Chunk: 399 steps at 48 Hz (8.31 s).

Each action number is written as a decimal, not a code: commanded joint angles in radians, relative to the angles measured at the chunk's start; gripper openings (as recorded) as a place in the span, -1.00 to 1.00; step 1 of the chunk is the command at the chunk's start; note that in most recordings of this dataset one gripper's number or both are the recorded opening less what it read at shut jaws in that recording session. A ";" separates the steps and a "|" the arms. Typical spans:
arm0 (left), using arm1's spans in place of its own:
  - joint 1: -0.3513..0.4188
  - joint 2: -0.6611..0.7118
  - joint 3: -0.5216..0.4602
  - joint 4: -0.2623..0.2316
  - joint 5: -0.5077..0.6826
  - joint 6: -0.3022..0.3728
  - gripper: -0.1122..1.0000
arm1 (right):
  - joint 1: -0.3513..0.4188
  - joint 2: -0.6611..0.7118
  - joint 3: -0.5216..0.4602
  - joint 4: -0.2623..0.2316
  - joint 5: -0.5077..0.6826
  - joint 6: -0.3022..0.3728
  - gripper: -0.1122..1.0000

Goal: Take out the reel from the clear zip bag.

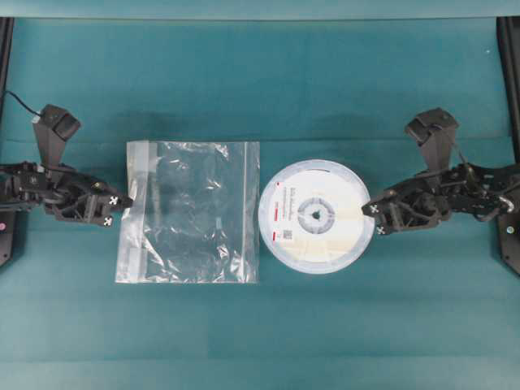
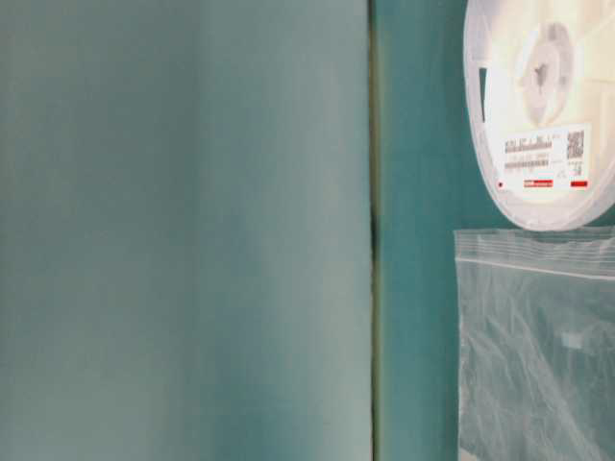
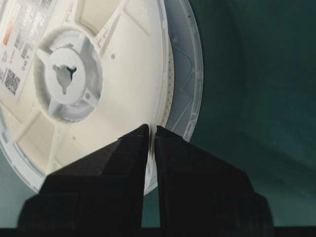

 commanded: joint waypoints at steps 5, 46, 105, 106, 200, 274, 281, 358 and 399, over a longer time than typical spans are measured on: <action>-0.002 -0.003 -0.012 0.003 -0.005 0.002 -0.76 | 0.002 -0.031 0.021 0.011 -0.008 0.006 -0.63; -0.002 -0.003 -0.014 0.003 -0.003 0.002 -0.76 | 0.002 -0.034 0.026 0.011 -0.011 0.008 -0.63; -0.002 -0.008 -0.029 0.003 0.037 0.000 -0.76 | -0.002 -0.051 0.017 0.061 0.003 0.005 0.82; -0.002 -0.008 -0.029 0.003 0.037 0.000 -0.75 | -0.002 -0.051 0.018 0.063 0.003 0.005 0.82; -0.005 -0.617 -0.064 0.011 0.400 0.255 0.75 | -0.025 -0.517 0.064 -0.066 0.120 -0.170 0.82; -0.077 -0.667 -0.106 0.011 0.407 0.750 0.75 | -0.026 -0.773 0.064 -0.074 0.267 -0.707 0.81; -0.077 -0.670 -0.106 0.011 0.408 0.750 0.75 | -0.026 -0.773 0.064 -0.074 0.267 -0.707 0.81; -0.077 -0.672 -0.106 0.011 0.408 0.753 0.75 | -0.026 -0.801 0.064 -0.074 0.272 -0.706 0.81; -0.077 -0.670 -0.106 0.011 0.405 0.755 0.75 | -0.026 -0.801 0.064 -0.074 0.272 -0.706 0.81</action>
